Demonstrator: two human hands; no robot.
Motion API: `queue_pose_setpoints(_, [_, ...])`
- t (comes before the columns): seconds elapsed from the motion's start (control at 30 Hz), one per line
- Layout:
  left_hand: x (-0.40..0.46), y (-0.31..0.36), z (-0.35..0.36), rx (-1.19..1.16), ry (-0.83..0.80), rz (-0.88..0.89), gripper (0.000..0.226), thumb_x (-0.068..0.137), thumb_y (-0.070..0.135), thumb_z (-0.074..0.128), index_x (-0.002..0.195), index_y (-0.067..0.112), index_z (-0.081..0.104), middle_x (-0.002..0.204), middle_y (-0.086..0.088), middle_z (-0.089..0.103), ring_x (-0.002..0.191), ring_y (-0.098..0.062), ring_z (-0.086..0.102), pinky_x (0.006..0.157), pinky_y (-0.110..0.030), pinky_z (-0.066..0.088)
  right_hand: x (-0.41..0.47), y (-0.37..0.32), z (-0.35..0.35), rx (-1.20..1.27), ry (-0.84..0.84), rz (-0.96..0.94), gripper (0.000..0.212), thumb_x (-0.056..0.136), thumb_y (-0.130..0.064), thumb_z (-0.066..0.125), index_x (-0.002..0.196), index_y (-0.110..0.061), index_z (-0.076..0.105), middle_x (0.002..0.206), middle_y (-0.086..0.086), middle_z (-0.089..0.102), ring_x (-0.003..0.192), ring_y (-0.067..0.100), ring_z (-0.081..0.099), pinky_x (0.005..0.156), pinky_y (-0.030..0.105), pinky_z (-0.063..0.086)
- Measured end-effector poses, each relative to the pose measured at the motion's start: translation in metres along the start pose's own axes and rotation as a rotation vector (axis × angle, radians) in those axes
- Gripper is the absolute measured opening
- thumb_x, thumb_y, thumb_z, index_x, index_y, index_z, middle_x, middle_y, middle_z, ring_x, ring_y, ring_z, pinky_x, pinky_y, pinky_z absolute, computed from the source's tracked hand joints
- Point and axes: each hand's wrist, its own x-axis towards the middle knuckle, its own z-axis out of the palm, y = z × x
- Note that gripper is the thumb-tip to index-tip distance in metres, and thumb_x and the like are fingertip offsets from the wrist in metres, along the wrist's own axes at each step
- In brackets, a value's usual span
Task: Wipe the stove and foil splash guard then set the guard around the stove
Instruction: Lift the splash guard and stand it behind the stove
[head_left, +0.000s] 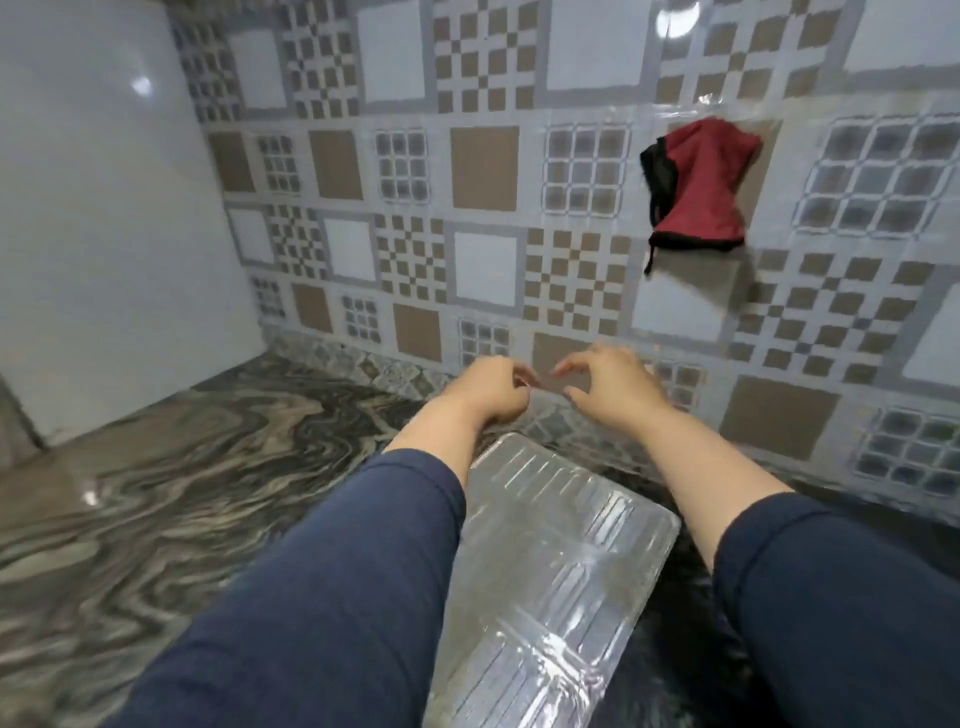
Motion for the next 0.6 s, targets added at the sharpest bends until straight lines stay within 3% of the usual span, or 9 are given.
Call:
queue_pose_setpoints(0.1, [-0.057, -0.061, 0.005, 0.008, -0.050, -0.139, 0.032, 0.091, 0.009, 0.051, 0.120, 0.013, 0.064, 0.128, -0.007, 0.063, 0.119, -0.023, 0.057, 0.099, -0.028, 0.041, -0.022, -0.039, 0.053, 0.101, -0.223, -0.093, 0.025, 0.086, -0.021, 0.062, 0.109, -0.031, 0.068, 0.116, 0.002, 0.065, 0.114, 0.026, 0.056, 0.098, 0.041, 0.044])
queue_pose_setpoints(0.17, [-0.097, -0.106, 0.012, 0.007, -0.065, -0.248, 0.032, 0.090, 0.008, 0.053, 0.121, 0.011, 0.064, 0.128, -0.007, 0.063, 0.118, -0.023, 0.057, 0.098, -0.026, 0.041, -0.037, -0.066, 0.088, 0.109, -0.369, -0.153, 0.025, 0.086, -0.019, 0.062, 0.108, -0.025, 0.070, 0.111, 0.003, 0.068, 0.106, 0.022, 0.060, 0.087, 0.028, 0.044])
queue_pose_setpoints(0.23, [-0.136, -0.148, 0.020, 0.013, -0.077, -0.360, 0.033, 0.091, 0.008, 0.054, 0.122, 0.010, 0.063, 0.129, -0.008, 0.062, 0.120, -0.024, 0.056, 0.099, -0.027, 0.040, -0.052, -0.090, 0.123, 0.116, -0.492, -0.191, 0.022, 0.085, -0.018, 0.063, 0.105, -0.023, 0.071, 0.104, 0.005, 0.068, 0.098, 0.022, 0.061, 0.078, 0.027, 0.043])
queue_pose_setpoints(0.33, [-0.188, -0.199, 0.032, 0.025, -0.085, -0.526, 0.032, 0.094, 0.016, 0.053, 0.125, 0.015, 0.061, 0.135, -0.006, 0.057, 0.123, -0.024, 0.053, 0.100, -0.030, 0.041, -0.066, -0.115, 0.173, 0.152, -0.619, -0.237, 0.018, 0.085, -0.015, 0.063, 0.100, -0.018, 0.072, 0.095, 0.009, 0.067, 0.086, 0.020, 0.058, 0.068, 0.025, 0.041])
queue_pose_setpoints(0.43, [-0.219, -0.237, 0.045, 0.020, -0.065, -0.634, 0.033, 0.093, 0.027, 0.055, 0.125, 0.019, 0.060, 0.138, -0.007, 0.053, 0.123, -0.027, 0.052, 0.100, -0.036, 0.044, -0.071, -0.132, 0.210, 0.147, -0.685, -0.285, 0.020, 0.087, -0.019, 0.063, 0.104, -0.014, 0.071, 0.101, 0.008, 0.068, 0.087, 0.019, 0.059, 0.052, 0.014, 0.035])
queue_pose_setpoints(0.47, [-0.224, -0.246, 0.050, 0.026, -0.052, -0.662, 0.035, 0.091, 0.029, 0.056, 0.126, 0.021, 0.059, 0.138, -0.008, 0.051, 0.124, -0.028, 0.050, 0.101, -0.038, 0.044, -0.069, -0.137, 0.221, 0.159, -0.683, -0.294, 0.019, 0.086, -0.019, 0.064, 0.103, -0.014, 0.071, 0.103, 0.008, 0.069, 0.091, 0.021, 0.062, 0.050, 0.017, 0.035])
queue_pose_setpoints(0.6, [-0.233, -0.266, 0.061, 0.085, -0.004, -0.716, 0.044, 0.089, 0.036, 0.061, 0.132, 0.028, 0.053, 0.139, -0.008, 0.045, 0.132, -0.031, 0.038, 0.106, -0.048, 0.037, -0.050, -0.158, 0.253, 0.221, -0.650, -0.356, 0.014, 0.086, -0.017, 0.064, 0.096, -0.013, 0.073, 0.103, 0.011, 0.071, 0.094, 0.026, 0.065, 0.070, 0.025, 0.042])
